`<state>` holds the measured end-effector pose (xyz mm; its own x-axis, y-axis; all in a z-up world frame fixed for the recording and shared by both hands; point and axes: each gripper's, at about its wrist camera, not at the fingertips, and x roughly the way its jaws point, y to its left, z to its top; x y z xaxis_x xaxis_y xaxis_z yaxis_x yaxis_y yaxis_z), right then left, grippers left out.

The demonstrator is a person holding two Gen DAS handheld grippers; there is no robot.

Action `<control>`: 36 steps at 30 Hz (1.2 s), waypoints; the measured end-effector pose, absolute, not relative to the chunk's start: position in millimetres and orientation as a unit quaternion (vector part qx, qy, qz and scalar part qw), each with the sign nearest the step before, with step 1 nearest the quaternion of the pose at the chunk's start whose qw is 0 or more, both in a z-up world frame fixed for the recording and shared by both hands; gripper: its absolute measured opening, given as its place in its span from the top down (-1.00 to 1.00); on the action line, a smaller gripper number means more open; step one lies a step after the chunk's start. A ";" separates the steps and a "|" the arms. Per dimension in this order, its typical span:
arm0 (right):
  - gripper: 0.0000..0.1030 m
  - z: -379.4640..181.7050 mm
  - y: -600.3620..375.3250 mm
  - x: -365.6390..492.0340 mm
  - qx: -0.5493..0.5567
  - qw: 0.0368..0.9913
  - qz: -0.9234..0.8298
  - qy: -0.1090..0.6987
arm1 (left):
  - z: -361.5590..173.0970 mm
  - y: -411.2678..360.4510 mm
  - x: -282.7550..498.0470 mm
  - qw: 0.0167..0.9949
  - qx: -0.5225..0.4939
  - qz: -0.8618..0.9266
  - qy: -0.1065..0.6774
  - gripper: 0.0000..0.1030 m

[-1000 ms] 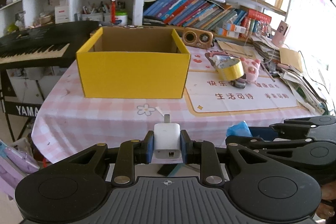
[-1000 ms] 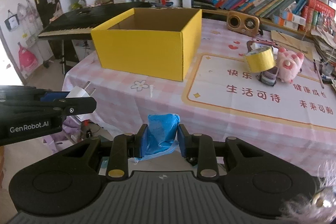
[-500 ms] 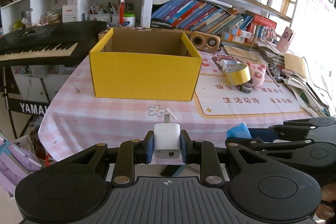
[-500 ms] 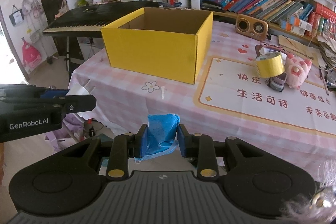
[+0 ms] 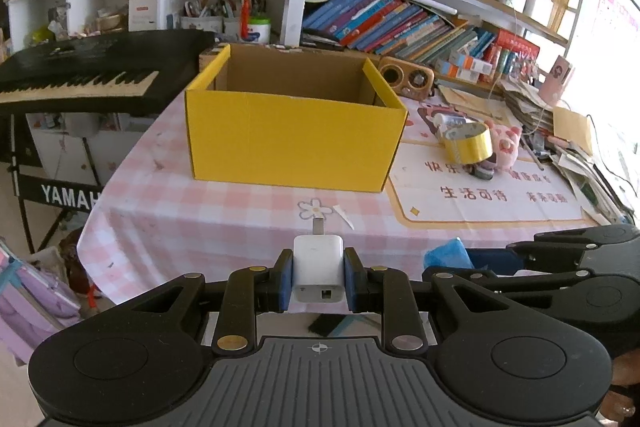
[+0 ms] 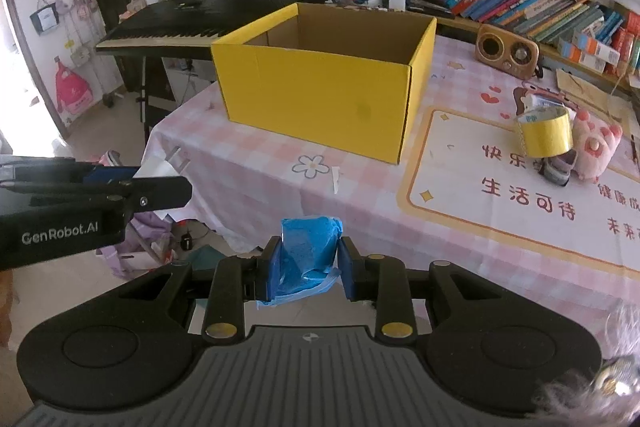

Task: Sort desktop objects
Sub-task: 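Carry the white plug and blue bag with both tools toward the yellow box, then lower both tools into the yellow box and open them, releasing plug and bag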

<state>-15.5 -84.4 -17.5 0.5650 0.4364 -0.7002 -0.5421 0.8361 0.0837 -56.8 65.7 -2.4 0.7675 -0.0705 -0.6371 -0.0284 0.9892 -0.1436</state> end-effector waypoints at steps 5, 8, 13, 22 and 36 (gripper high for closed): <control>0.47 -22.2 -84.7 -14.7 -0.068 0.878 0.275 0.385 | -5.0 64.7 -54.5 0.935 -0.071 -0.017 0.347 0.54; 0.47 -24.4 -85.8 -13.8 -0.065 0.877 0.273 0.391 | -6.9 64.0 -54.0 0.934 -0.071 -0.020 0.351 0.54; 0.47 -26.2 -85.6 -13.8 -0.064 0.874 0.274 0.397 | -7.8 63.9 -53.9 0.933 -0.071 -0.020 0.353 0.54; 0.47 -23.3 -80.9 -5.3 -0.067 0.873 0.288 0.388 | 1.9 77.9 -45.7 0.940 -0.060 0.000 0.336 0.54; 0.47 33.8 -62.5 75.8 -0.110 0.893 0.323 0.294 | 58.1 83.7 36.9 0.962 -0.007 -0.022 0.273 0.54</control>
